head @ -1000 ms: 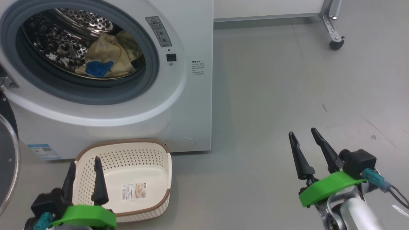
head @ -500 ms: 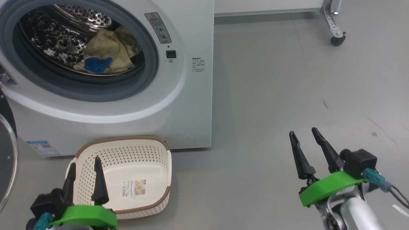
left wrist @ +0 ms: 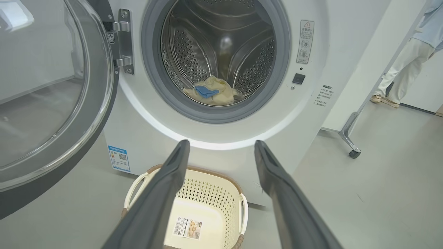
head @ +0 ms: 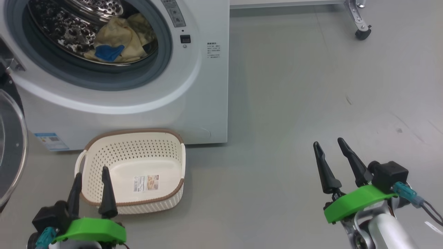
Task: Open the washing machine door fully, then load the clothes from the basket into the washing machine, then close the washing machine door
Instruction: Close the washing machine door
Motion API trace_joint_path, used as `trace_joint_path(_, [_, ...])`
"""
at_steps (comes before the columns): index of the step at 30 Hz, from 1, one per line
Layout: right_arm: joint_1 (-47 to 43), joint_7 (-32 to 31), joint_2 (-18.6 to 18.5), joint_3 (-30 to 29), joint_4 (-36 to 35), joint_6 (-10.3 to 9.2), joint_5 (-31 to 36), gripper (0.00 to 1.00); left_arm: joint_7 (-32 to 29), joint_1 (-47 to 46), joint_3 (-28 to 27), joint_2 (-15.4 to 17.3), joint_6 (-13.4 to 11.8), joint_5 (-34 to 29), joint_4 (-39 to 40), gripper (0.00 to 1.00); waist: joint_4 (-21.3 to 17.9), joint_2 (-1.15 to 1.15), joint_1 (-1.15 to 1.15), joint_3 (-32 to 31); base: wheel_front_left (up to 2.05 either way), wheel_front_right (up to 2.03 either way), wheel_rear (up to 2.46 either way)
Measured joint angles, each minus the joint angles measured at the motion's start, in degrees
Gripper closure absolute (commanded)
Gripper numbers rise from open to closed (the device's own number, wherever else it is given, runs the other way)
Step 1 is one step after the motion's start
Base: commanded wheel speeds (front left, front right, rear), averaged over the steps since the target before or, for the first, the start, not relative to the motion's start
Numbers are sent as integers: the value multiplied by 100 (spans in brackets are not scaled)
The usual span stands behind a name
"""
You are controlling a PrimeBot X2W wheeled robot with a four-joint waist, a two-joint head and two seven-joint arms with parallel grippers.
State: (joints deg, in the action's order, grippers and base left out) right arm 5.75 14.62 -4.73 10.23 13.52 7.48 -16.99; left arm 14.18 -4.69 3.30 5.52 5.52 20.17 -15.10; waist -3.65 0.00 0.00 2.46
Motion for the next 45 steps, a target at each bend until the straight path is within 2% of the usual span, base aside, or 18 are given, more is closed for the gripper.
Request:
trace_joint_path(14, [-3, 0, 2, -16, 66, 0, 0, 0, 0, 10, -25, -24, 57, -59, 24, 0, 28, 0, 0, 58, -143, 141, 2])
trace_joint_path(45, [4, 0, 54, -9, 97, 0, 0, 0, 0, 7, -124, -69, 109, -246, -43, 0, 33, 0, 0, 22, -3, 3, 0])
